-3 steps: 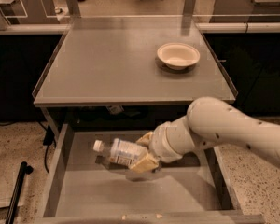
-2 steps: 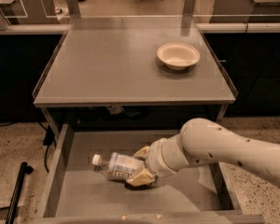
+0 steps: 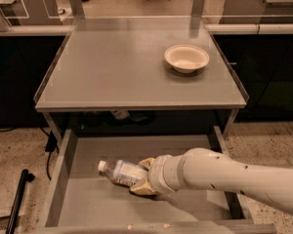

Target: Place blue plastic bottle into top drawer

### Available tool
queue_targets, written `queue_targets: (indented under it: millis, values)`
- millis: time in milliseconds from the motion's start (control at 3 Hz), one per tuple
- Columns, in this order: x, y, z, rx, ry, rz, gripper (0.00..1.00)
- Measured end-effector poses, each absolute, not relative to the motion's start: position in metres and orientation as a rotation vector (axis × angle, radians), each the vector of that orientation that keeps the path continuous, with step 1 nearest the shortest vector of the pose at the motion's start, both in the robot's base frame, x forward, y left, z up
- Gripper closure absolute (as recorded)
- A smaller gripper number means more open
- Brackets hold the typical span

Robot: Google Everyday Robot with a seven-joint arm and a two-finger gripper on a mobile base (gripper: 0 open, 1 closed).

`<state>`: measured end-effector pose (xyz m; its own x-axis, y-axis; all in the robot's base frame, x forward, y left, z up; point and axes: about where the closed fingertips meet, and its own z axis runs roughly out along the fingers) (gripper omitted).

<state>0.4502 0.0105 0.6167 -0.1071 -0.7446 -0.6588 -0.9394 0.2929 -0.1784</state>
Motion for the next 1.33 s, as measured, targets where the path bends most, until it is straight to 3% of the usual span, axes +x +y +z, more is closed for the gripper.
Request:
queue_targets:
  millis: [1333]
  values:
    - [0.4543, 0.0106, 0.6192, -1.492, 1.896, 0.366, 0.07]
